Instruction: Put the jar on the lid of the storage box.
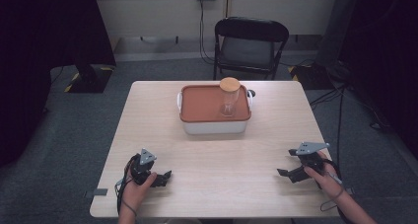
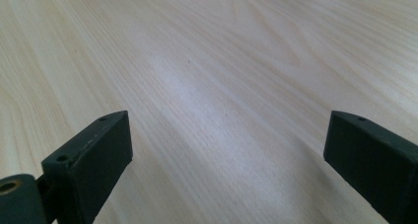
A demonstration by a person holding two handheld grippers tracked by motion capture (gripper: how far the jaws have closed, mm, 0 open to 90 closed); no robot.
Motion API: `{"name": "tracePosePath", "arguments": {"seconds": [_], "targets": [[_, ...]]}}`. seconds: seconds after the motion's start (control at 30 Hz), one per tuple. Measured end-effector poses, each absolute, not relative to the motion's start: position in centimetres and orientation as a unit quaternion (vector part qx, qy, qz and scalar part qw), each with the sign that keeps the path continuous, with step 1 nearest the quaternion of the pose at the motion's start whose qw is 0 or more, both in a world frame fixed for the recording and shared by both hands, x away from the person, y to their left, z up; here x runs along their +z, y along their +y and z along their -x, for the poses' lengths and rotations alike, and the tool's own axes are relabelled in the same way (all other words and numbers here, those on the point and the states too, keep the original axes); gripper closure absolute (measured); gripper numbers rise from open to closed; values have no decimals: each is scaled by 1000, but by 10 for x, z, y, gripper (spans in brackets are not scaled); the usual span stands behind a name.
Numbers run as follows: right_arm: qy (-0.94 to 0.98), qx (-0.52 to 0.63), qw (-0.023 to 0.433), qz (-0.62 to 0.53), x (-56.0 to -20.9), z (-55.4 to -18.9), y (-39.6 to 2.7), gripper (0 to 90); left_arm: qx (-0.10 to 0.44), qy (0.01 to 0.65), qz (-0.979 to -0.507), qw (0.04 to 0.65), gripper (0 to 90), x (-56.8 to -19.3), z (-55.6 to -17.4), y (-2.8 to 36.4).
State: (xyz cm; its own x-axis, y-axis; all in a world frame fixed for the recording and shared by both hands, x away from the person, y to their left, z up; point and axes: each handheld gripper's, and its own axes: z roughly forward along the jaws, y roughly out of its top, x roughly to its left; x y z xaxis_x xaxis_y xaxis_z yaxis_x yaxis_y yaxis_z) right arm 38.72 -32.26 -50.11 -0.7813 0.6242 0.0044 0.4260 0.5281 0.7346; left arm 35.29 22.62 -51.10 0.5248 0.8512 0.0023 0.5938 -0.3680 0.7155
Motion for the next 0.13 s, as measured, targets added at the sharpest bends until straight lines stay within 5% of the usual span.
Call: {"name": "tracePosePath", "arguments": {"seconds": [0.13], "targets": [[868, 372, 136, -301, -504, -386, -325, 30, 190, 449, -805, 339, 1, -511, -353, 226]]}}
